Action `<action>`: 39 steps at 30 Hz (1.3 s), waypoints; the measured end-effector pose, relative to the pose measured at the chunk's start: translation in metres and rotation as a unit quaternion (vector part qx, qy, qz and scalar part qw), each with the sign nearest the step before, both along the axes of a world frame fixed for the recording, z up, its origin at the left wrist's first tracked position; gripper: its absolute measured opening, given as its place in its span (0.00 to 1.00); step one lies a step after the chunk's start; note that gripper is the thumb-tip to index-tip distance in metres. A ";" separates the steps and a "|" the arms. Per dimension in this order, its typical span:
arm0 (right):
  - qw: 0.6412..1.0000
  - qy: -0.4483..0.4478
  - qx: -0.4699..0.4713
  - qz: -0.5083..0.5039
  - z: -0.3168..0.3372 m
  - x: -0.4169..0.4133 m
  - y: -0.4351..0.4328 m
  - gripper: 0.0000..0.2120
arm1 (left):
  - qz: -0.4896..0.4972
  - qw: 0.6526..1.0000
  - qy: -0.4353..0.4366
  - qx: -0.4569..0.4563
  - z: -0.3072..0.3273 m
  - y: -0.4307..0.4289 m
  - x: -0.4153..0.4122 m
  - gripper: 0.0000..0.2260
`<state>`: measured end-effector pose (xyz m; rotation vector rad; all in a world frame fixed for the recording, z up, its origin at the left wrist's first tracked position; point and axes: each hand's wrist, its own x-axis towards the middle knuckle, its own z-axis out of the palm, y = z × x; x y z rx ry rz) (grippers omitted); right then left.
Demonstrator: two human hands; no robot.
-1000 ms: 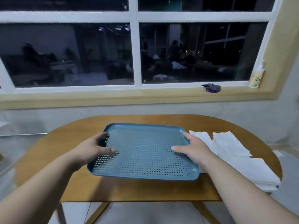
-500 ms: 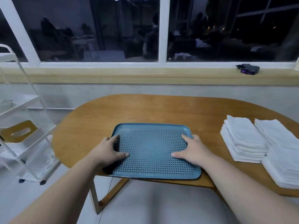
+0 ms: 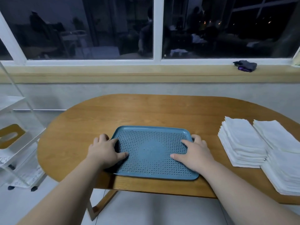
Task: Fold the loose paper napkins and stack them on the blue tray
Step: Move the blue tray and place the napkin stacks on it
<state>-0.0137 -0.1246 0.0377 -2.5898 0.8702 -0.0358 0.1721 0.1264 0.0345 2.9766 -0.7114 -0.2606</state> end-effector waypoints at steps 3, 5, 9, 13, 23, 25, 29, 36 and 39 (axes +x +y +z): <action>0.998 -0.065 0.012 -0.001 0.007 -0.013 -0.006 0.37 | -0.023 0.998 -0.045 -0.030 0.008 -0.020 -0.026 0.36; 0.994 -0.110 0.020 0.002 0.018 -0.026 -0.015 0.32 | -0.069 0.994 -0.052 -0.074 0.011 -0.043 -0.047 0.33; 0.984 -0.179 0.013 -0.014 0.046 -0.061 -0.044 0.22 | -0.153 0.973 -0.010 -0.170 0.019 -0.103 -0.090 0.30; 0.977 -0.206 0.018 -0.048 0.063 -0.095 -0.088 0.17 | -0.199 0.946 0.083 -0.242 0.030 -0.169 -0.129 0.27; 0.988 -0.107 0.071 -0.084 0.068 -0.126 -0.181 0.20 | -0.193 0.913 0.234 -0.272 0.032 -0.305 -0.166 0.31; 0.988 -0.102 0.082 -0.080 0.064 -0.126 -0.192 0.21 | -0.196 0.923 0.239 -0.228 0.031 -0.326 -0.170 0.33; 0.990 -0.073 0.099 -0.070 0.058 -0.126 -0.202 0.24 | -0.233 0.938 0.234 -0.103 0.021 -0.343 -0.172 0.37; 0.991 -0.014 0.122 -0.061 0.052 -0.114 -0.188 0.28 | -0.215 0.927 0.272 -0.141 0.014 -0.319 -0.165 0.40; 0.993 0.006 0.106 -0.046 0.050 -0.112 -0.172 0.28 | -0.199 0.924 0.279 -0.167 0.013 -0.301 -0.167 0.40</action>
